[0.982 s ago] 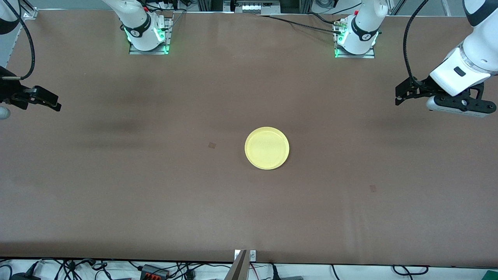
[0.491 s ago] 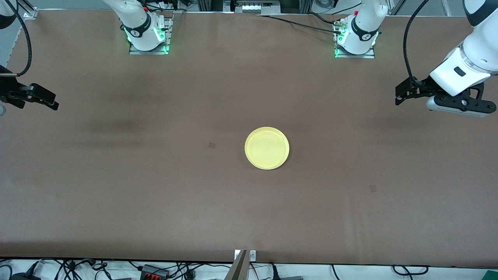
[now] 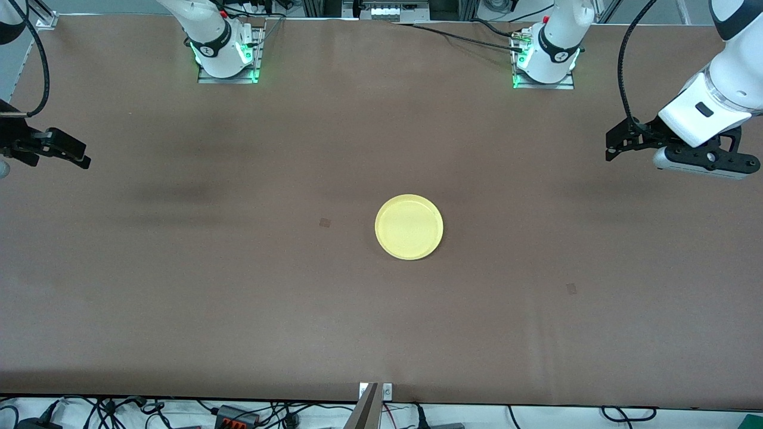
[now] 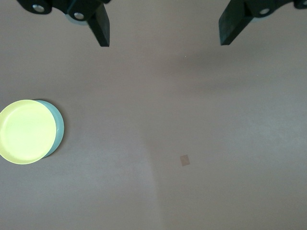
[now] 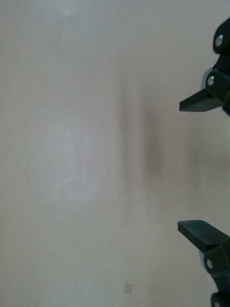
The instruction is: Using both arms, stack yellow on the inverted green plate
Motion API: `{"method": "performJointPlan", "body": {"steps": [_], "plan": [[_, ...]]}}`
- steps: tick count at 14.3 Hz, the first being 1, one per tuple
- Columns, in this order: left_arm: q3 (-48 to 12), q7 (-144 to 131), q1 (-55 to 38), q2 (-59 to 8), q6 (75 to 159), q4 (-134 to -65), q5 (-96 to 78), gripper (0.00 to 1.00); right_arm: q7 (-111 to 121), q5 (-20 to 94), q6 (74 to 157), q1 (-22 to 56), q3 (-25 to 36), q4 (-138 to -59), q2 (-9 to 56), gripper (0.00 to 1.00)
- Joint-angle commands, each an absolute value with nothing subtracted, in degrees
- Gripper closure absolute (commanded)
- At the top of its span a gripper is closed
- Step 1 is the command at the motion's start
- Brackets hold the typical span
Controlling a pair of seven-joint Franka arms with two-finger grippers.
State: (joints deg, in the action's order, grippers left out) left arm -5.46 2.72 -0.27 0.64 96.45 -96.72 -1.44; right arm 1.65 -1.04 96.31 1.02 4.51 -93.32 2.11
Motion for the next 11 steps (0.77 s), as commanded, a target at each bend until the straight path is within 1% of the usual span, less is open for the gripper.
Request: {"method": "performJointPlan", "body": {"steps": [1,11], "plan": [[-5.7,3.9,0.2,0.8,95.2,-95.6,-2.2,0.0,1.9,-1.8,96.4,-0.6,2.5,-93.3,1.7,0.0],[-5.6,3.9,0.2,0.8,95.2,-95.6,-2.2,0.0,2.1,-1.6,95.4,-0.5,2.5,-93.3,1.3,0.0]]}}
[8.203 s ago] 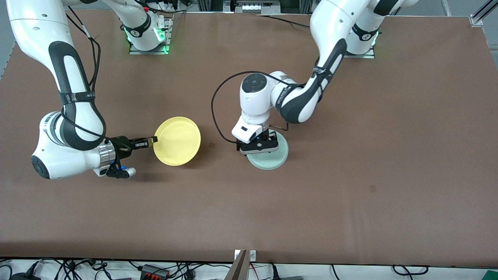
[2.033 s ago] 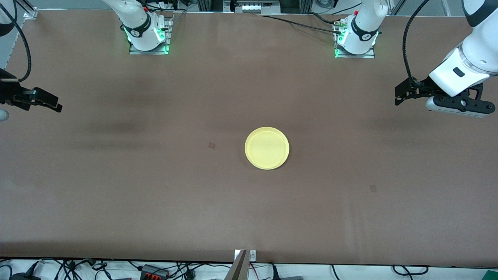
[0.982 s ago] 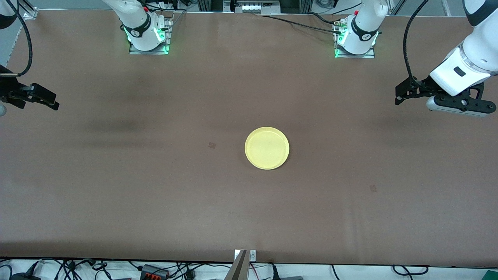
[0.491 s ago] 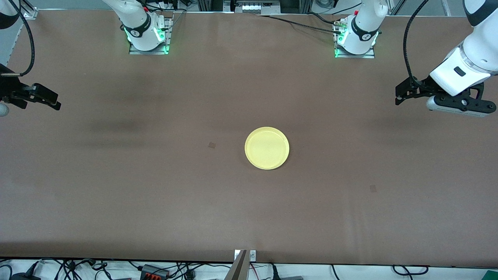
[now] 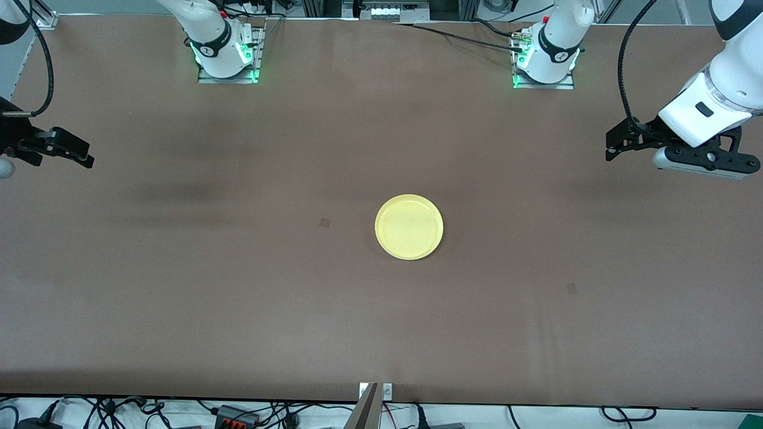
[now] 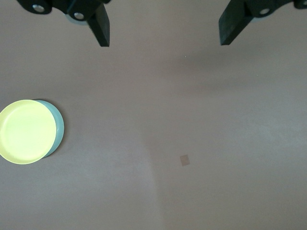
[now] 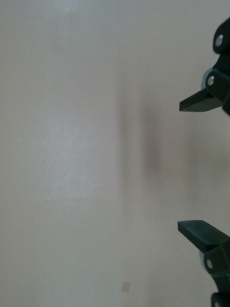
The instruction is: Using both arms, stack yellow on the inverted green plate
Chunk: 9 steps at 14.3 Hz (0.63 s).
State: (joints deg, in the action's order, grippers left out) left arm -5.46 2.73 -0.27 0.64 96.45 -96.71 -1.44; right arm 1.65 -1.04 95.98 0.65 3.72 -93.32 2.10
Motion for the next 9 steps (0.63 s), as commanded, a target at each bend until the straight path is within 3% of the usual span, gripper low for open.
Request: {"method": "performJointPlan", "body": {"steps": [1,9], "plan": [[-5.7,3.9,0.2,0.7,95.2,-95.6,-2.2,0.0,2.2,-1.6,95.4,-0.5,2.5,-93.5,1.3,0.0],[-5.7,3.9,0.1,0.7,95.2,-95.6,-2.2,0.0,2.2,-1.7,93.9,-0.3,2.3,-93.4,1.2,0.0]]}}
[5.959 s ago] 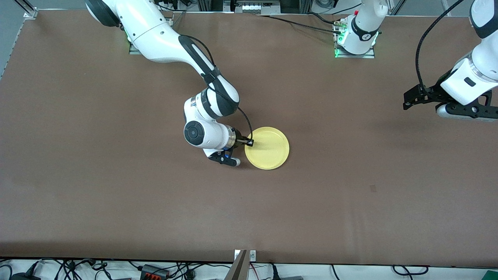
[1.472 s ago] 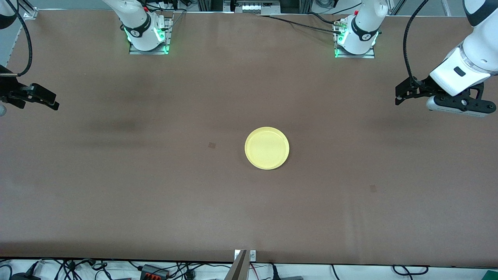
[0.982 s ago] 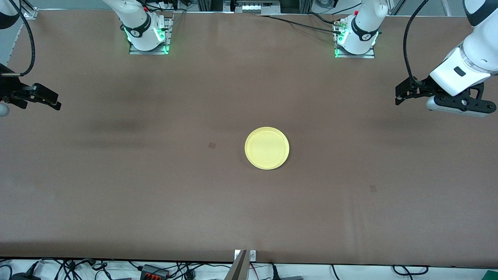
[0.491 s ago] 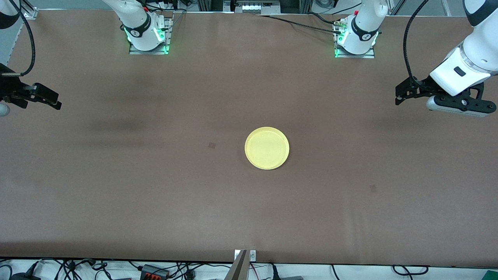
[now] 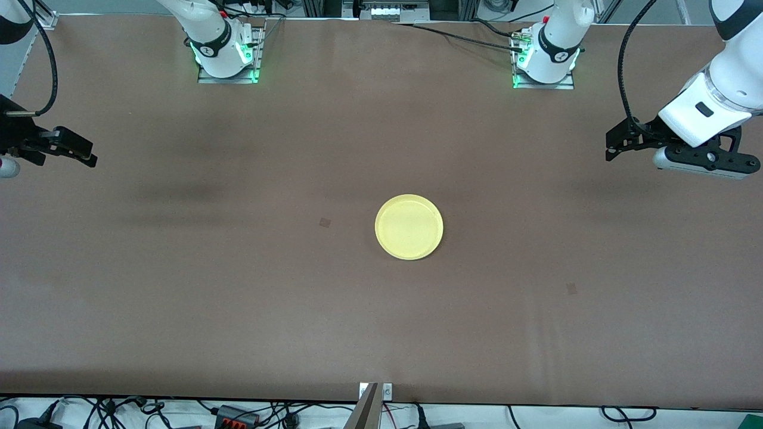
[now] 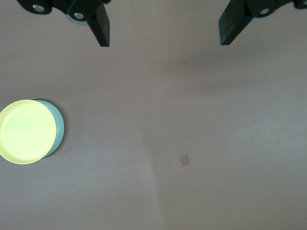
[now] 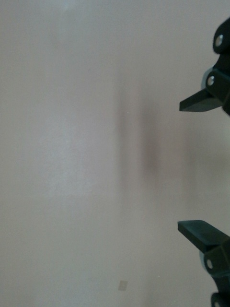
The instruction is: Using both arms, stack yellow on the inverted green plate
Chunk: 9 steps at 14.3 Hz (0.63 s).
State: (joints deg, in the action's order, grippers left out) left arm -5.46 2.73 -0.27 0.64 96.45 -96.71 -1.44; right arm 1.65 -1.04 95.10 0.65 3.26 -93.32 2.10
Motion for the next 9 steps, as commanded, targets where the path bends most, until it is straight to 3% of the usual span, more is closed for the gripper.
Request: {"method": "performJointPlan", "body": {"steps": [1,9], "plan": [[-5.7,3.9,0.2,0.8,95.2,-95.6,-2.2,0.0,2.2,-1.6,93.9,-0.4,2.3,-93.4,1.2,0.0],[-5.6,3.9,0.1,0.8,95.2,-95.6,-2.1,0.0,2.3,-1.8,94.0,-0.6,2.5,-93.7,1.3,0.0]]}}
